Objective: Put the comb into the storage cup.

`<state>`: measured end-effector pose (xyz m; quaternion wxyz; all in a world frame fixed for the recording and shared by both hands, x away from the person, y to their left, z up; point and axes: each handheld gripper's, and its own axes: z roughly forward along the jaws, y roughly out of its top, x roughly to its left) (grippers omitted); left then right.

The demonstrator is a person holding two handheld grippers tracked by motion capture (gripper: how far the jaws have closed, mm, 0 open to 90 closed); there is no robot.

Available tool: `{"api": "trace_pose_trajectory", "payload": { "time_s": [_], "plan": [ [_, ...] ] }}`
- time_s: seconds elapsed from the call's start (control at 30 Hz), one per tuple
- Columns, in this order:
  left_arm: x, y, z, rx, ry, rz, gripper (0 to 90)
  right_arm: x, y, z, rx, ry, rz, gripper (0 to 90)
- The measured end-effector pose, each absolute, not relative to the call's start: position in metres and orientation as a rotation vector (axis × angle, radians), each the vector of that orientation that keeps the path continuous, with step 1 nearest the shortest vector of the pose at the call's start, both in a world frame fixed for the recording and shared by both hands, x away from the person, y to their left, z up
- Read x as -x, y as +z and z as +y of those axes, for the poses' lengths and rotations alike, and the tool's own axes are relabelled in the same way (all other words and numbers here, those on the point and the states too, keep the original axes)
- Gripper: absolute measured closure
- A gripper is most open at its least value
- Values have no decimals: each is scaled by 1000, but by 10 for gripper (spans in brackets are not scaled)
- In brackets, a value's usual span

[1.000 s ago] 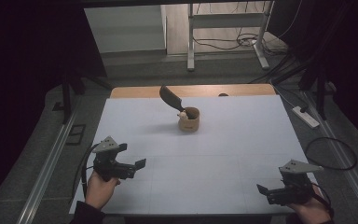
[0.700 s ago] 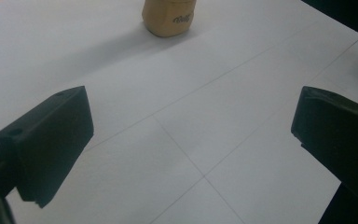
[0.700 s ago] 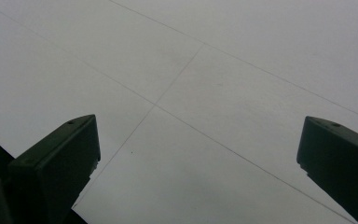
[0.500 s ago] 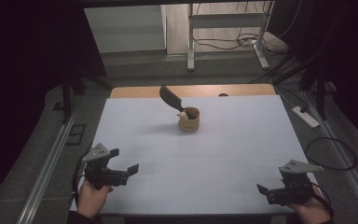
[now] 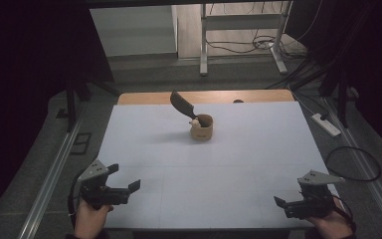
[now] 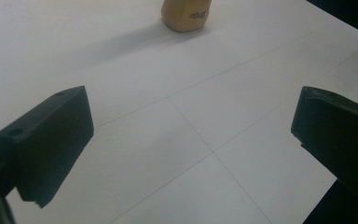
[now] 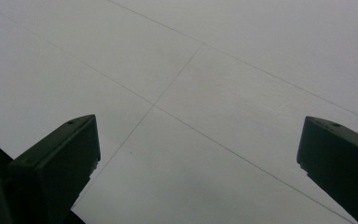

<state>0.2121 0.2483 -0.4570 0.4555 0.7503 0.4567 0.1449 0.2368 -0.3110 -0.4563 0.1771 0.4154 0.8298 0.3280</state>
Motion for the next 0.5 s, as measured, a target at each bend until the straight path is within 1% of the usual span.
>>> {"api": "trace_pose_trajectory", "payload": {
  "time_s": [0.5],
  "plan": [
    [-196,-459,254,-1846,387,1150,0,-237,-456,-311,-1176,926,2346,0]
  ]
}}
